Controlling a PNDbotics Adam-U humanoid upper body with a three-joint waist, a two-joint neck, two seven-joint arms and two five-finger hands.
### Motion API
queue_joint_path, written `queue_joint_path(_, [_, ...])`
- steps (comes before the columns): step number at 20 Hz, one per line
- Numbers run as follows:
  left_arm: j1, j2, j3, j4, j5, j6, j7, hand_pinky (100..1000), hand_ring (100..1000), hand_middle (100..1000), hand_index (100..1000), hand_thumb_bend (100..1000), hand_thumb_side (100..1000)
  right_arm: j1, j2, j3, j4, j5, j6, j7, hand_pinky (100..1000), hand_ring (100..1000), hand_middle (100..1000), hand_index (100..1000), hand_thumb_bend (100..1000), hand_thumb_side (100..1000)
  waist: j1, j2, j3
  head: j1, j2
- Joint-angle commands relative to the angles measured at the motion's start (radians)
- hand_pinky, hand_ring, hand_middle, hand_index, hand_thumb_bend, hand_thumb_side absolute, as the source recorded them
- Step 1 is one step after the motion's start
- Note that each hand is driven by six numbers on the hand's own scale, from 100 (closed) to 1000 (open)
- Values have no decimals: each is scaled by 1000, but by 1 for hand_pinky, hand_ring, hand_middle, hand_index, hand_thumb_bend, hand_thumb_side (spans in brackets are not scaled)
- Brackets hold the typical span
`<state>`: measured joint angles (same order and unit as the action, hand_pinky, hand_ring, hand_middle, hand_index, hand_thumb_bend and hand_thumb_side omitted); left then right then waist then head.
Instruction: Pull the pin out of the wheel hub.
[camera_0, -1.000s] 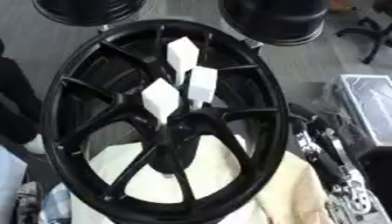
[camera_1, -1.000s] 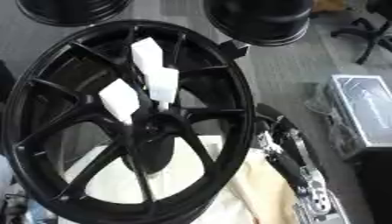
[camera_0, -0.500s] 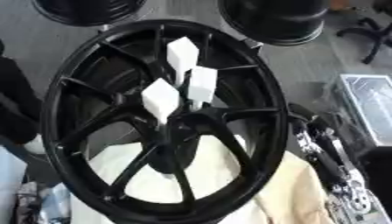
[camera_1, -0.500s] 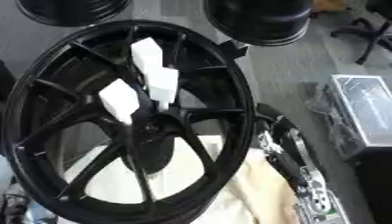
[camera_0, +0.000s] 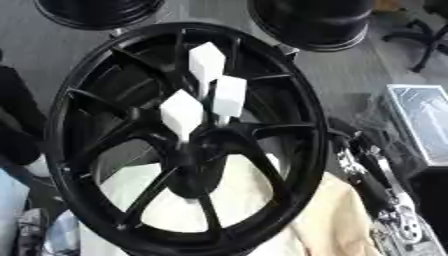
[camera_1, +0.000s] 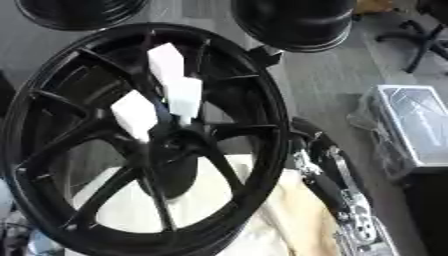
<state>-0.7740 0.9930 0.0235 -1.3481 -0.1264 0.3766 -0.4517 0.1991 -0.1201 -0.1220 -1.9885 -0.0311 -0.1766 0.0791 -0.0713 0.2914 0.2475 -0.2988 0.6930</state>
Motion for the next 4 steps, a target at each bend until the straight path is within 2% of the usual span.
queue_joint_path(1, [-22,-15,81,-53,49,18,52,651,727,692,733,100,790,1,-16,-4,-11,-9,-1,-2,1000,853,906,828,100,532,3,-18,2,-4,4])
queue_joint_path(4, [2,-77,152,-111,94,39,98,652,750,726,765,100,837,-4,-15,-4,-11,-18,-1,-6,1000,851,904,827,100,532,-1,-18,2,-1,6])
